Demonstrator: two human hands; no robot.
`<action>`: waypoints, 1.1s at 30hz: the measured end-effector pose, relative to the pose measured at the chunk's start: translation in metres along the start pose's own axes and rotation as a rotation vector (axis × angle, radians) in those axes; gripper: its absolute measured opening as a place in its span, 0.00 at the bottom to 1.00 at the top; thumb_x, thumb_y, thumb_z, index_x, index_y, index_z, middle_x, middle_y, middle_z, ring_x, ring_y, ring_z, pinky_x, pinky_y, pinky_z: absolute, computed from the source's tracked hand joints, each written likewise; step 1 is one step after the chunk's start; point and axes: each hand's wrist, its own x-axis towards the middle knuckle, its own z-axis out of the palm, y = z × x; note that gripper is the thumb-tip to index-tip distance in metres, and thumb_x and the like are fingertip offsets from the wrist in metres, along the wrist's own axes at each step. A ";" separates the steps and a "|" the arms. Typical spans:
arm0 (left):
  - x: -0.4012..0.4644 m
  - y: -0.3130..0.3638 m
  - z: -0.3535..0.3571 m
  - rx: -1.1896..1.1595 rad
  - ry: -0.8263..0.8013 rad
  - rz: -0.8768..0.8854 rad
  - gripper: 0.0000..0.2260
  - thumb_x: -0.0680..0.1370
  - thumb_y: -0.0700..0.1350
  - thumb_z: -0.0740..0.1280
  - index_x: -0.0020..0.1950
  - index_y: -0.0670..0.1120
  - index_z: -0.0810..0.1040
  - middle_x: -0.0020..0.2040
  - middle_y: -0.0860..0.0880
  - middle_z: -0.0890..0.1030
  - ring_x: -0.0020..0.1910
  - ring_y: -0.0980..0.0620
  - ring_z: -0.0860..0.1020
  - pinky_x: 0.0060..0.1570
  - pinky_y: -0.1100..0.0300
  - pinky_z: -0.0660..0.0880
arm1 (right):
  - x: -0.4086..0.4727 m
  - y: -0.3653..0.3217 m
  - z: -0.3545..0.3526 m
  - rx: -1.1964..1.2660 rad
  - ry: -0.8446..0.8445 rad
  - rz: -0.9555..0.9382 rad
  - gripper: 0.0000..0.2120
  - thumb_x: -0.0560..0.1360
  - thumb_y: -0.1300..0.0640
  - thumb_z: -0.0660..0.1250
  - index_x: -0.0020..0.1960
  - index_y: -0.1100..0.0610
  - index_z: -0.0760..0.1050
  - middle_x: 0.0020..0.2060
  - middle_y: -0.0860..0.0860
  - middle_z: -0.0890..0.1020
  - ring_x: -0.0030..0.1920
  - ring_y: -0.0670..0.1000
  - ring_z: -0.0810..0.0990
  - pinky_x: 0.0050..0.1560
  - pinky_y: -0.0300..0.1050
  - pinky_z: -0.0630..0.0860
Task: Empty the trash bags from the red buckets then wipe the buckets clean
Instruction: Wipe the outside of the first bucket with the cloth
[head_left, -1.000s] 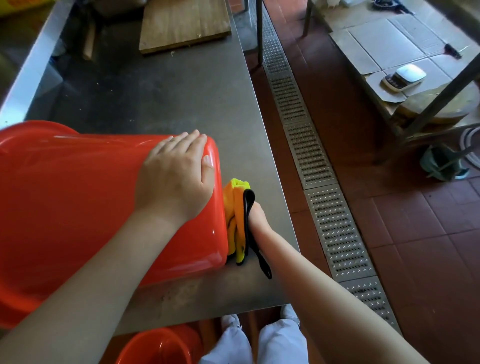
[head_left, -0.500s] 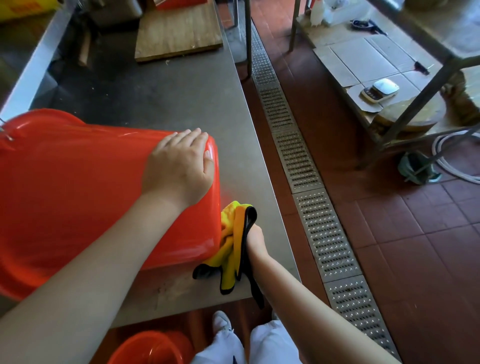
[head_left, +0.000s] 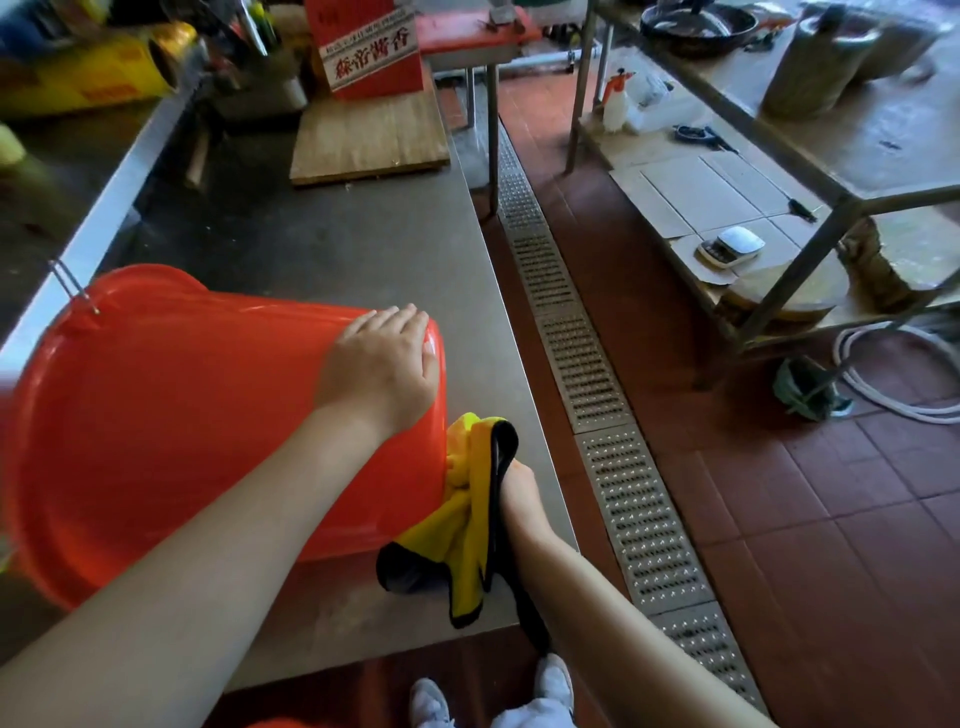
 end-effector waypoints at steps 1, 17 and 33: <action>0.000 0.000 0.000 -0.001 0.001 -0.001 0.28 0.76 0.50 0.49 0.71 0.41 0.73 0.71 0.42 0.74 0.71 0.45 0.71 0.73 0.51 0.61 | -0.001 -0.003 0.000 0.010 -0.007 -0.010 0.15 0.79 0.59 0.63 0.35 0.58 0.77 0.26 0.52 0.79 0.31 0.53 0.77 0.38 0.45 0.76; -0.012 0.001 -0.001 -0.025 0.018 0.036 0.27 0.74 0.50 0.51 0.63 0.38 0.79 0.63 0.39 0.80 0.62 0.40 0.79 0.65 0.46 0.72 | 0.036 -0.074 0.044 -0.102 0.092 -0.504 0.07 0.71 0.48 0.72 0.40 0.52 0.82 0.29 0.44 0.80 0.33 0.44 0.76 0.41 0.49 0.76; -0.014 0.006 -0.001 0.031 0.052 -0.015 0.28 0.77 0.51 0.48 0.70 0.42 0.75 0.70 0.43 0.75 0.70 0.46 0.73 0.72 0.50 0.64 | 0.107 -0.033 0.059 0.025 0.108 -0.570 0.05 0.73 0.54 0.67 0.45 0.54 0.74 0.40 0.52 0.81 0.38 0.45 0.76 0.45 0.49 0.75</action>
